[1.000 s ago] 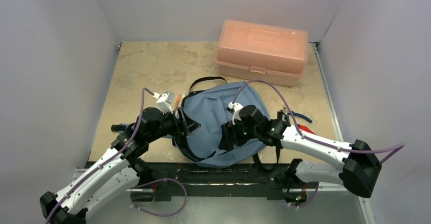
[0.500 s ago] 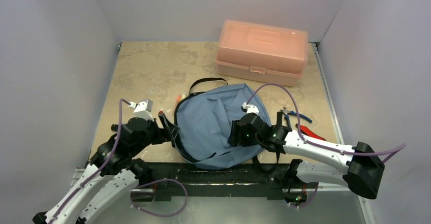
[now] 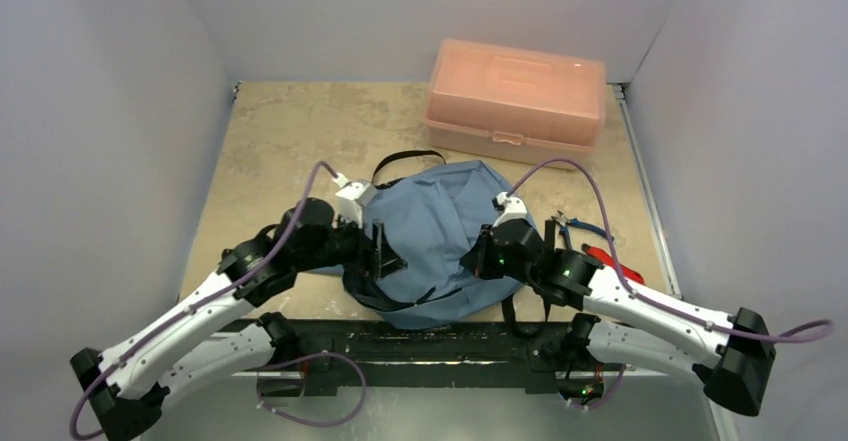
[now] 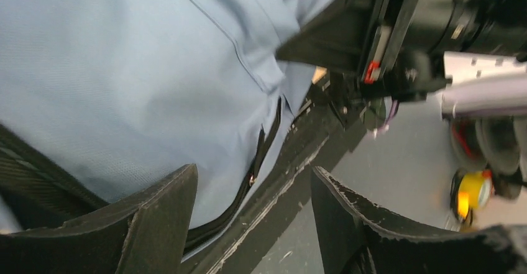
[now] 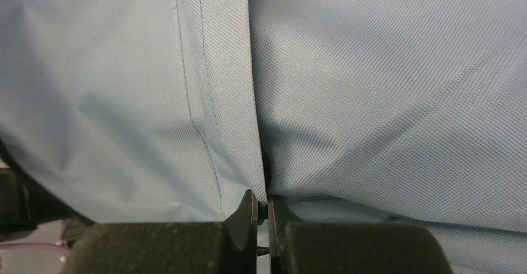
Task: Pack the student bag
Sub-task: Adjust the student bag at the center of the board.
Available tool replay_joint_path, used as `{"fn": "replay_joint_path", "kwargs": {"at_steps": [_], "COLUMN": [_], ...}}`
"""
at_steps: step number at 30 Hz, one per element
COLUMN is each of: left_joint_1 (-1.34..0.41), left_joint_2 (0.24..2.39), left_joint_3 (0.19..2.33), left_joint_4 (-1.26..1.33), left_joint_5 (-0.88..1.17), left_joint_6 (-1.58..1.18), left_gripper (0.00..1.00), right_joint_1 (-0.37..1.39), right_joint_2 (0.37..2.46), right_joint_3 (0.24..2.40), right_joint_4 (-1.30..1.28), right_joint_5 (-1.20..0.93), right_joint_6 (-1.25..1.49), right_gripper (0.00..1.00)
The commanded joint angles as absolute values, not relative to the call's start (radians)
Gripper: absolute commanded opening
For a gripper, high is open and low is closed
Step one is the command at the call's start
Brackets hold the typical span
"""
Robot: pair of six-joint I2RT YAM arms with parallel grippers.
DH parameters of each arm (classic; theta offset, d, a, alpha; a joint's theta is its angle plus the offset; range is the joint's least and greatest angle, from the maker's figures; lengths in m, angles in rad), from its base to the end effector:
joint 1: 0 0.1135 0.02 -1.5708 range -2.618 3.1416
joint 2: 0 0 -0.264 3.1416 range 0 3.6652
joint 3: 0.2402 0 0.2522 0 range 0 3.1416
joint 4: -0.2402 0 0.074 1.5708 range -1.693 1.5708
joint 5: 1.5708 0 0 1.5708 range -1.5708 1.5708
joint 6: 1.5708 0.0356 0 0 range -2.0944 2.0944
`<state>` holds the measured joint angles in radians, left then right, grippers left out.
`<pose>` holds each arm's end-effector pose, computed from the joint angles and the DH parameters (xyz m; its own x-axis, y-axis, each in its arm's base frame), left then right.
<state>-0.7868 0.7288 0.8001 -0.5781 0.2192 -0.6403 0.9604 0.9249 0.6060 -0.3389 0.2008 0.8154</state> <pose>0.1062 -0.1175 0.3138 -0.7680 -0.0557 -0.6381 0.4571 0.6501 -0.6070 0.1197 0.1587 0.2379 -0.7589 0.1596 -0.6313 -0.2333 0.8385 0.4925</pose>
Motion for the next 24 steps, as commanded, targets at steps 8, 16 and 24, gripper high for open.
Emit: {"fn": "replay_joint_path", "kwargs": {"at_steps": [8, 16, 24], "left_joint_1": [-1.056, -1.149, -1.221], "left_joint_2": [0.989, 1.152, 1.306], "left_joint_3": [0.922, 1.012, 1.108], "left_joint_4": [-0.411, -0.458, -0.497], "left_joint_5": [0.121, -0.042, -0.123], "left_joint_6": [-0.438, -0.412, -0.362], "left_gripper": [0.51, 0.43, 0.43], "right_joint_1": [0.764, 0.762, 0.761], "right_joint_2": [0.784, 0.778, 0.758], "right_joint_3": [0.71, 0.709, 0.696], "right_joint_4": [-0.355, -0.357, -0.359], "right_joint_5": [0.132, 0.109, 0.106], "right_joint_6": [0.78, 0.775, 0.782], "right_gripper": [0.0, 0.0, 0.0]}}
